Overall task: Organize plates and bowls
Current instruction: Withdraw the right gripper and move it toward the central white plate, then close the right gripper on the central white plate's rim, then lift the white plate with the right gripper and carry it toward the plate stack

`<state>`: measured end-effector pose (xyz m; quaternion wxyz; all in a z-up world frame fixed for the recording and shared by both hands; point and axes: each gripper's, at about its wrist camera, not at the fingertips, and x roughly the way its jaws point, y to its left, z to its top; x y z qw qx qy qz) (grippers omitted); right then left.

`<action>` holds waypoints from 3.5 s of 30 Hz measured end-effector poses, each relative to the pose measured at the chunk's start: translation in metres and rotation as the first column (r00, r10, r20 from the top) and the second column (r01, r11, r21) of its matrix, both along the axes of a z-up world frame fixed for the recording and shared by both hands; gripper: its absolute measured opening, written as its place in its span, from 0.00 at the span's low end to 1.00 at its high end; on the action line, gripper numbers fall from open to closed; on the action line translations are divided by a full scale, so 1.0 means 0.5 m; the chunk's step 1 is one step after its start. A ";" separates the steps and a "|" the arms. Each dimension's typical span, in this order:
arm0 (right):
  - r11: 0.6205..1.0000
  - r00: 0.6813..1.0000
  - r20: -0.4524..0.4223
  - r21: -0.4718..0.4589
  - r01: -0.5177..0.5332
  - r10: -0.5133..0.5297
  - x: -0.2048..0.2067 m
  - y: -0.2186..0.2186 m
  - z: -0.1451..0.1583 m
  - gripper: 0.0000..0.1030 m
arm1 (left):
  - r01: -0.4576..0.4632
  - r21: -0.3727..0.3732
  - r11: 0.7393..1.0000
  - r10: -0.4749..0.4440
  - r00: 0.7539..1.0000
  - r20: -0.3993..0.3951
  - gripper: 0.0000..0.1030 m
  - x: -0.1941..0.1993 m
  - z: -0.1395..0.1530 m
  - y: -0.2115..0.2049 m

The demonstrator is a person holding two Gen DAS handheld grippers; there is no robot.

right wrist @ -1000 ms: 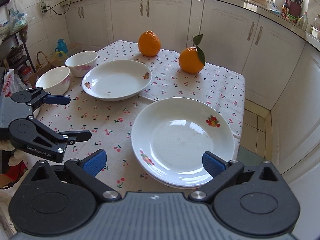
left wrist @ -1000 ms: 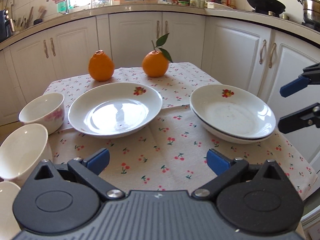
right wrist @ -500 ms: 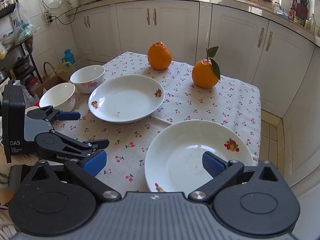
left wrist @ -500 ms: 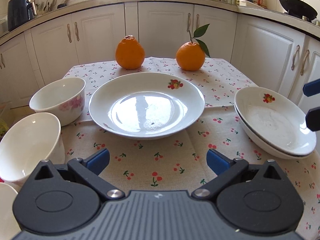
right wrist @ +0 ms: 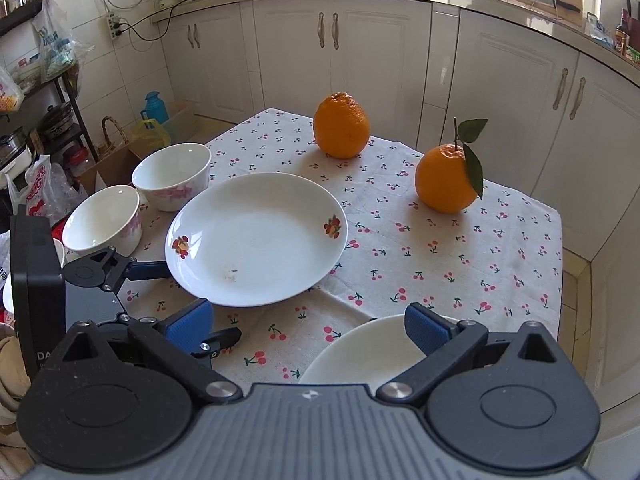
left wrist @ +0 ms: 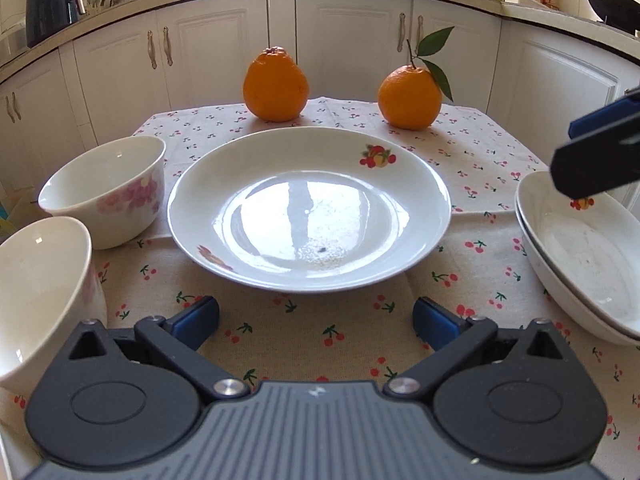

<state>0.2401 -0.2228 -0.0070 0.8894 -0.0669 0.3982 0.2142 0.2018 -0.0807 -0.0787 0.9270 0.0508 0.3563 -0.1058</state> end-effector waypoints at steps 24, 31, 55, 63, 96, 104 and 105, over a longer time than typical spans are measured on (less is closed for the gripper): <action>0.937 0.941 -0.107 -0.110 -0.332 0.321 0.247 0.113 -0.067 1.00 | -0.023 -0.005 1.000 0.024 0.999 0.021 1.00 0.018 -0.003 -0.001; 0.912 0.909 -0.165 -0.086 -0.401 0.383 0.333 0.145 -0.097 1.00 | -0.027 -0.005 1.000 0.027 0.999 0.022 1.00 0.017 -0.003 0.000; 0.855 0.794 -0.321 0.136 -0.501 0.516 0.440 0.172 -0.128 0.81 | -0.022 -0.010 1.000 0.022 0.999 0.049 0.97 0.017 0.005 0.001; 0.867 0.802 -0.330 0.194 -0.459 0.498 0.433 0.153 -0.128 0.81 | -0.012 0.028 1.000 0.011 0.999 0.038 0.98 0.016 0.007 -0.002; 0.903 0.873 -0.269 0.261 -0.341 0.408 0.258 0.031 -0.038 0.81 | 0.161 0.103 0.982 -0.166 0.985 0.046 0.97 -0.101 0.095 -0.033; 0.920 0.898 -0.247 0.248 -0.304 0.363 0.202 -0.022 -0.011 0.81 | 0.220 0.103 0.970 -0.226 0.973 0.048 0.97 -0.125 0.109 -0.063; 0.922 0.902 -0.244 0.246 -0.298 0.357 0.196 -0.029 -0.009 0.81 | 0.229 0.104 0.968 -0.234 0.971 0.046 0.97 -0.127 0.109 -0.068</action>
